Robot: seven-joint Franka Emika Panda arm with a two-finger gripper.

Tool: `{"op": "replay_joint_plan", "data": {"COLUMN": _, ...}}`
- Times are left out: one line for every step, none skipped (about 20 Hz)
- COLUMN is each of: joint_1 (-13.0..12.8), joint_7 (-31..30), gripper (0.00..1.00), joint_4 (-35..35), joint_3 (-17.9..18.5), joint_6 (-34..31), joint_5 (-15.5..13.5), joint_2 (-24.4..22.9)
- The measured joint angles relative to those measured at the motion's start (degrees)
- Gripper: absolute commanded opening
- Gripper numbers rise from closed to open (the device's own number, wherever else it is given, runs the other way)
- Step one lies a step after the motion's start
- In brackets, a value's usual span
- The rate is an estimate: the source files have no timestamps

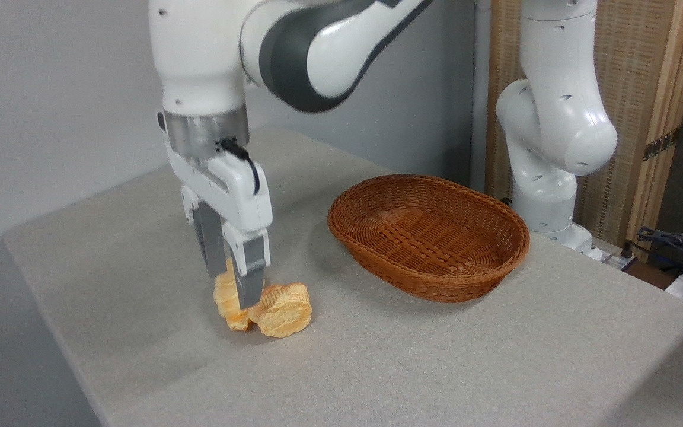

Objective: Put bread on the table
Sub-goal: 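Lower the bun onto the table beside the croissant and open the gripper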

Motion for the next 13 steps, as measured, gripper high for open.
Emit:
{"op": "replay_joint_plan", "data": {"joint_1": 0.0, "joint_7": 0.0, "gripper": 1.00, "joint_4": 1.7, "joint_3": 0.0, "joint_6": -2.6, "joint_5": -0.1, "joint_2": -0.3}}
{"op": "replay_joint_plan", "data": {"joint_1": 0.0, "joint_7": -0.1, "gripper": 1.00, "joint_4": 3.4, "joint_3": 0.0, "joint_6": -5.2, "joint_5": -0.2, "joint_2": -0.5}}
{"op": "replay_joint_plan", "data": {"joint_1": 0.0, "joint_7": -0.1, "gripper": 1.00, "joint_4": 5.0, "joint_3": 0.0, "joint_6": -7.7, "joint_5": -0.2, "joint_2": -0.7}}
{"op": "replay_joint_plan", "data": {"joint_1": 0.0, "joint_7": -0.2, "gripper": 1.00, "joint_4": 6.5, "joint_3": 0.0, "joint_6": -10.3, "joint_5": -0.2, "joint_2": -0.9}}
{"op": "replay_joint_plan", "data": {"joint_1": 0.0, "joint_7": -0.2, "gripper": 1.00, "joint_4": 7.8, "joint_3": 0.0, "joint_6": -12.6, "joint_5": -0.2, "joint_2": -1.0}}
{"op": "replay_joint_plan", "data": {"joint_1": 0.0, "joint_7": -0.2, "gripper": 1.00, "joint_4": 9.0, "joint_3": 0.0, "joint_6": -14.2, "joint_5": -0.2, "joint_2": -1.0}}
{"op": "replay_joint_plan", "data": {"joint_1": 0.0, "joint_7": -0.2, "gripper": 1.00, "joint_4": 9.8, "joint_3": 0.0, "joint_6": -15.3, "joint_5": -0.2, "joint_2": -1.0}}
{"op": "replay_joint_plan", "data": {"joint_1": 0.0, "joint_7": -0.2, "gripper": 1.00, "joint_4": 10.3, "joint_3": 0.0, "joint_6": -15.8, "joint_5": -0.2, "joint_2": -1.0}}
{"op": "replay_joint_plan", "data": {"joint_1": 0.0, "joint_7": -0.2, "gripper": 1.00, "joint_4": 10.5, "joint_3": 0.0, "joint_6": -16.0, "joint_5": -0.2, "joint_2": -1.0}}
{"op": "replay_joint_plan", "data": {"joint_1": 0.0, "joint_7": -0.3, "gripper": 1.00, "joint_4": 10.5, "joint_3": 0.1, "joint_6": -16.1, "joint_5": -0.2, "joint_2": -1.0}}
{"op": "replay_joint_plan", "data": {"joint_1": 0.0, "joint_7": -0.3, "gripper": 1.00, "joint_4": 10.5, "joint_3": 0.2, "joint_6": -16.1, "joint_5": -0.2, "joint_2": -0.9}}
{"op": "replay_joint_plan", "data": {"joint_1": 0.0, "joint_7": -0.3, "gripper": 1.00, "joint_4": 10.5, "joint_3": 0.5, "joint_6": -16.0, "joint_5": -0.2, "joint_2": -0.8}}
{"op": "replay_joint_plan", "data": {"joint_1": 0.0, "joint_7": -0.3, "gripper": 1.00, "joint_4": 10.5, "joint_3": 0.7, "joint_6": -16.0, "joint_5": -0.2, "joint_2": -0.7}}
